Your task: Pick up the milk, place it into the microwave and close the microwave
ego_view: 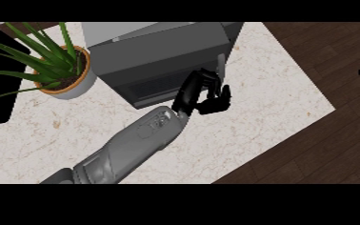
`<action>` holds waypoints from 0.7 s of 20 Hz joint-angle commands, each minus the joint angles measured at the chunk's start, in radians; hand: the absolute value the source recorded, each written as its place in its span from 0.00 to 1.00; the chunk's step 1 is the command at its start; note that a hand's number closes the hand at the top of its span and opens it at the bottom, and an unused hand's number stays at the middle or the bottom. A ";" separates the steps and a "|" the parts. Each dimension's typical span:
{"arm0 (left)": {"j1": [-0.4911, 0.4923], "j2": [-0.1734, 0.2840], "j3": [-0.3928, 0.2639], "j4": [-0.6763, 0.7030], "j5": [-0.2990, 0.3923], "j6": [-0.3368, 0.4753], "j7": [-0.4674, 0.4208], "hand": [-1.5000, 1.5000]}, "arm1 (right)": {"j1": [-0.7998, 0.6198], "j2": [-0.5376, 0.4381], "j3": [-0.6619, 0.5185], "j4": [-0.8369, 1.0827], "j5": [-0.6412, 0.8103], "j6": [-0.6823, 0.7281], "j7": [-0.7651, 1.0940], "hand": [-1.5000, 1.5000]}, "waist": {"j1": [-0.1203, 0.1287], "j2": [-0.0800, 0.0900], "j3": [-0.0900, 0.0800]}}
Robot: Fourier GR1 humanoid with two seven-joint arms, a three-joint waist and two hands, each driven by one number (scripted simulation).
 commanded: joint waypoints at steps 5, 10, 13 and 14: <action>-0.152 -0.030 0.021 0.019 0.017 -0.005 -0.028 1.00 | -0.025 -0.027 -0.017 0.012 -0.050 0.016 0.024 0.00 | -0.023 0.004 0.000; -0.170 -0.030 0.020 0.047 0.033 0.008 -0.037 1.00 | -0.040 -0.036 -0.016 0.007 -0.070 0.019 0.038 0.00 | -0.030 0.007 0.000; -0.183 -0.030 0.020 0.055 0.050 0.009 -0.034 1.00 | -0.048 -0.045 -0.028 0.012 -0.089 0.026 0.041 0.00 | -0.044 0.006 0.001; -0.184 -0.030 0.016 0.060 0.049 0.009 -0.042 1.00 | -0.059 -0.049 -0.026 0.011 -0.095 0.025 0.047 0.00 | -0.034 0.008 0.000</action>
